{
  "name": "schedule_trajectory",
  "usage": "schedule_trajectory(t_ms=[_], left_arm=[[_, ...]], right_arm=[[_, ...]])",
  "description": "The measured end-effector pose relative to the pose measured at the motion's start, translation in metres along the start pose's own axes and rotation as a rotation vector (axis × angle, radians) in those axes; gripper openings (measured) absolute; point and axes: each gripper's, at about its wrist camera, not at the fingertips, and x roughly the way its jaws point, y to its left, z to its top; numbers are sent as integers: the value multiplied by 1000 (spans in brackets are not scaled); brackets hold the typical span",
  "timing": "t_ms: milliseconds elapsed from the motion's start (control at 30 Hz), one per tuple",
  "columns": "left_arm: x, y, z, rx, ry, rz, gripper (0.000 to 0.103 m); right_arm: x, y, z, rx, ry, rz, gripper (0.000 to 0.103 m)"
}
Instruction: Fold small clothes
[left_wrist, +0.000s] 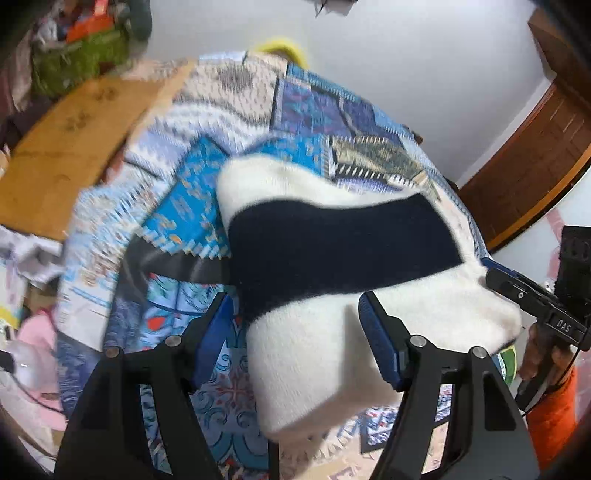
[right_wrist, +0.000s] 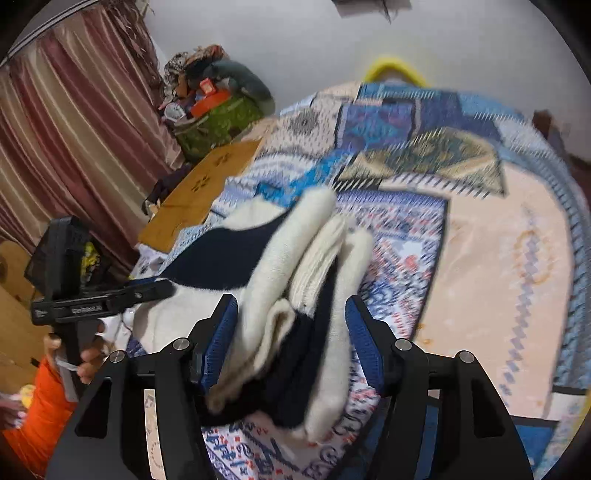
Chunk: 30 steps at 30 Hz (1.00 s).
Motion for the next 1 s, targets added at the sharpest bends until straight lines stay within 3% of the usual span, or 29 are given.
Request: schedule_trajectory(t_ms=[167, 367, 500, 767, 833, 900, 1000], left_arm=[[-57, -26, 6, 36, -142, 29, 69], [-144, -74, -1, 118, -352, 30, 69], [-199, -111, -22, 186, -499, 37, 70], [-255, -152, -66, 256, -672, 77, 72], [-262, -157, -76, 261, -706, 90, 79], [-266, -159, -83, 260, -730, 104, 89], [-265, -159, -90, 257, -732, 110, 97]], right_arm=[[-47, 18, 7, -70, -114, -33, 58], [-118, 55, 12, -145, -307, -9, 58], [-162, 88, 5, -219, -430, 1, 58], [-215, 138, -27, -302, -620, -17, 58], [-219, 147, -35, -309, -633, -42, 65], [-219, 148, -40, -302, -650, -70, 82], [-219, 150, -47, -289, -664, -113, 89]])
